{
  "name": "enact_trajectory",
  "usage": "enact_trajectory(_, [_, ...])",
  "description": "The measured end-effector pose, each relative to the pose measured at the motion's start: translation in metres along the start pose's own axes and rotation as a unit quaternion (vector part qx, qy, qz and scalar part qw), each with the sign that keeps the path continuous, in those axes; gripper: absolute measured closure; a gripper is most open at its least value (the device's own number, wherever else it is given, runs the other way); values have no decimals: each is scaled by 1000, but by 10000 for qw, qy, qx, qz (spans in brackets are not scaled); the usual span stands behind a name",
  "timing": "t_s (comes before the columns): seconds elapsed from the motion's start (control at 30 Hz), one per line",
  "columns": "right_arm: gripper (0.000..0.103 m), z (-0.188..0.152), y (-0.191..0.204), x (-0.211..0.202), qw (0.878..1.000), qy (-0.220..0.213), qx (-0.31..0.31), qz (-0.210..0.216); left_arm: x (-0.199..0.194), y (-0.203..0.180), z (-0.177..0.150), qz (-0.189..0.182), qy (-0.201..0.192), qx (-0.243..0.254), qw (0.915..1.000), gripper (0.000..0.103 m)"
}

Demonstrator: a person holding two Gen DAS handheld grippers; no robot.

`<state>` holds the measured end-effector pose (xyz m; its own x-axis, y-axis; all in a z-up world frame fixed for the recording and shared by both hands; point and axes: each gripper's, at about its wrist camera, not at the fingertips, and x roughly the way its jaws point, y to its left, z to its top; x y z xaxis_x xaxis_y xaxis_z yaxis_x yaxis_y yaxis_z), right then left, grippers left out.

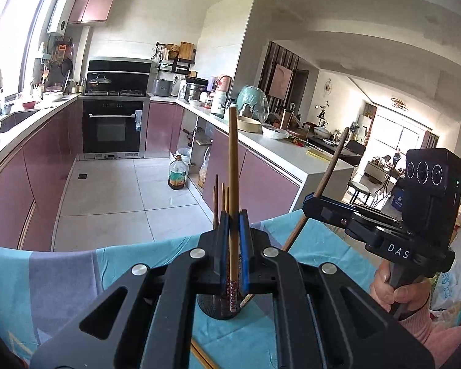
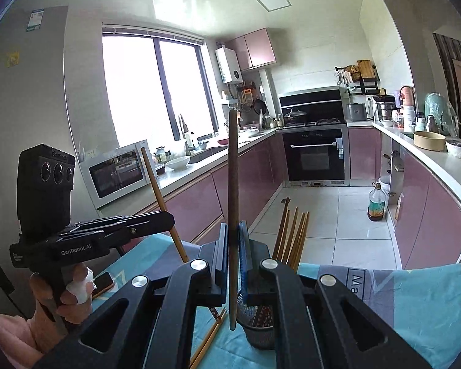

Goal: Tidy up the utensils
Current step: 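Lower both held chopsticks into the mesh cup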

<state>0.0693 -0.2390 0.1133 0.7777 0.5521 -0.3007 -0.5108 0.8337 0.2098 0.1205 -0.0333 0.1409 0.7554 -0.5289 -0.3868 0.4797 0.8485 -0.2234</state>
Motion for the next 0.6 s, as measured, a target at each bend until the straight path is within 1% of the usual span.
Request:
enact_trajectory(0.13, [98, 7, -3, 1, 10000, -57, -52, -53, 5, -5, 8, 42, -58, 51, 10000, 96])
enact_trajectory(0.23, [98, 10, -7, 5, 9999, -64, -47, -88, 13, -8, 10, 69, -21, 32, 10000, 96])
enact_trajectory(0.43, [98, 6, -12, 15, 9999, -20, -29, -167, 33, -10, 4, 173, 185, 8, 9997, 96])
enact_trajectory(0.6, [98, 0, -17, 30, 9995, 131, 48, -274, 47, -11, -3, 262, 342, 2, 9991, 96])
